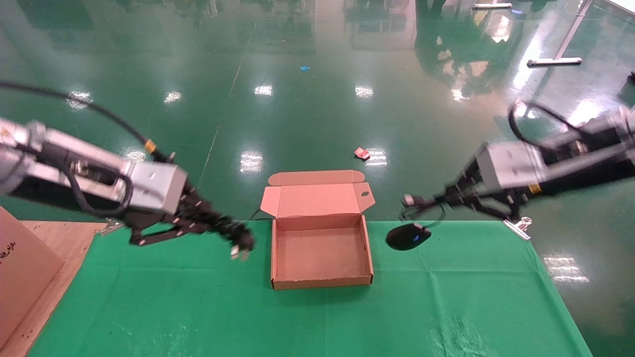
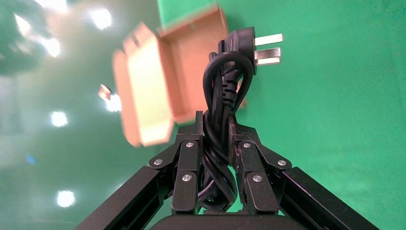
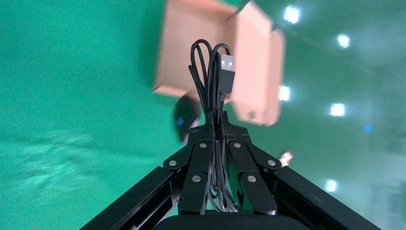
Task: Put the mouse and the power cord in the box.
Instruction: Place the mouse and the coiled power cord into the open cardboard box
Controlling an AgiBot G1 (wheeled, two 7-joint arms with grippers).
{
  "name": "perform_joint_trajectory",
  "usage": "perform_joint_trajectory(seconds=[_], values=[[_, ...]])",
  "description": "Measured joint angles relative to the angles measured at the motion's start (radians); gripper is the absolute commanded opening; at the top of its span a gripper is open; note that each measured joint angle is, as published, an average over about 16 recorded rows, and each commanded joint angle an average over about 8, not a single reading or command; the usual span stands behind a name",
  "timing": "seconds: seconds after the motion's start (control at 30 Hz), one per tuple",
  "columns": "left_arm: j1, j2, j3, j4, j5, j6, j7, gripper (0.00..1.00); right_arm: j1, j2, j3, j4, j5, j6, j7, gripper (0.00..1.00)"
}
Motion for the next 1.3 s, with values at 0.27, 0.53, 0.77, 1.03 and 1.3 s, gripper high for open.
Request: perform_joint_trajectory(seconds=[0.27, 0.53, 0.77, 1.03, 1.3], values=[[-0.077, 0.018, 0.039, -0.191, -0.055, -0.022, -0.182, 0.0, 0.052, -0.03, -0.006, 0.097, 0.037, -0.009, 0.101, 0.0], [-0.066, 0.068, 0.067, -0.196, -0.002, -0.114, -0.178, 0.0, 0.047, -0.02, -0.032, 0.229, 0.091, -0.013, 0.199, 0.0], [0.046, 0.127, 0.1, -0.16, 0.138, -0.339, -0.154, 0.0, 0.01, 0.018, -0.059, 0.374, 0.151, -0.007, 0.288, 0.0], [0.216, 0.239, 0.121, -0.027, 0.272, -0.662, -0.146, 0.0, -0.054, 0.077, -0.078, 0.511, 0.205, 0.012, 0.362, 0.0], [0.339, 0.379, 0.113, 0.215, 0.241, -0.89, -0.058, 0.0, -0.127, 0.12, -0.089, 0.559, 0.224, 0.034, 0.372, 0.0]])
